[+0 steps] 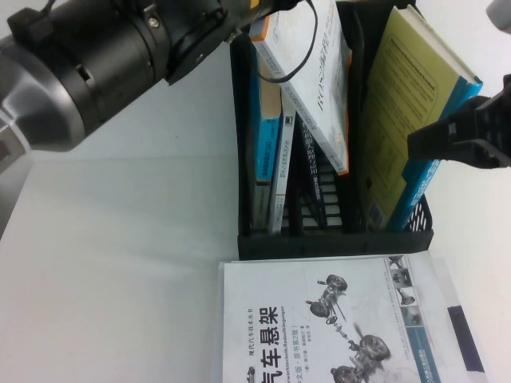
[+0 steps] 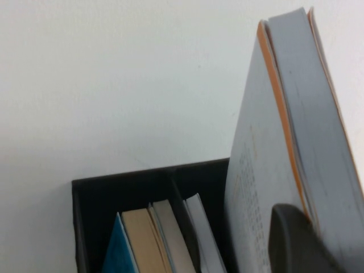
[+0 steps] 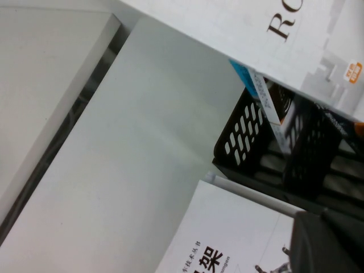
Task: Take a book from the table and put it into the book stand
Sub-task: Place the book on the book shelf
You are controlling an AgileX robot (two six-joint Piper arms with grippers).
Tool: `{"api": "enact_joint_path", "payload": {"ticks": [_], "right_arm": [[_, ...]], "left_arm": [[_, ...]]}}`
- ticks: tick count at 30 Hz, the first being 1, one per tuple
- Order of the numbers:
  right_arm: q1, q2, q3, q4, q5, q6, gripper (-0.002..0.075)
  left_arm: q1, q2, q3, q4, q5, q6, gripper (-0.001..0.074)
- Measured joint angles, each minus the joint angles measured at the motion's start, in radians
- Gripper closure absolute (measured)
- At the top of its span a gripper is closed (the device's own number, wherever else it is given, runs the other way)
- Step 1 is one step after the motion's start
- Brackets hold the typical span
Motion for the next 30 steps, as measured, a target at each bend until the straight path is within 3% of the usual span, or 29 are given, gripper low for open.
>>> {"api": "enact_joint_path", "payload": {"ticks": [10,30], "right_arm": [[0.000,0.000,0.000,0.002,0.000,-0.007,0.0728],[0.000,0.000,0.000,0.002,0.026,-0.008,0.0728]], "left_arm": [[-0.058,0.011,-0.015,-0.035,0.036,0.126,0.0633],[-0.076,0.107,-0.016,-0.099,0.143,0.143,0.0633]]}}
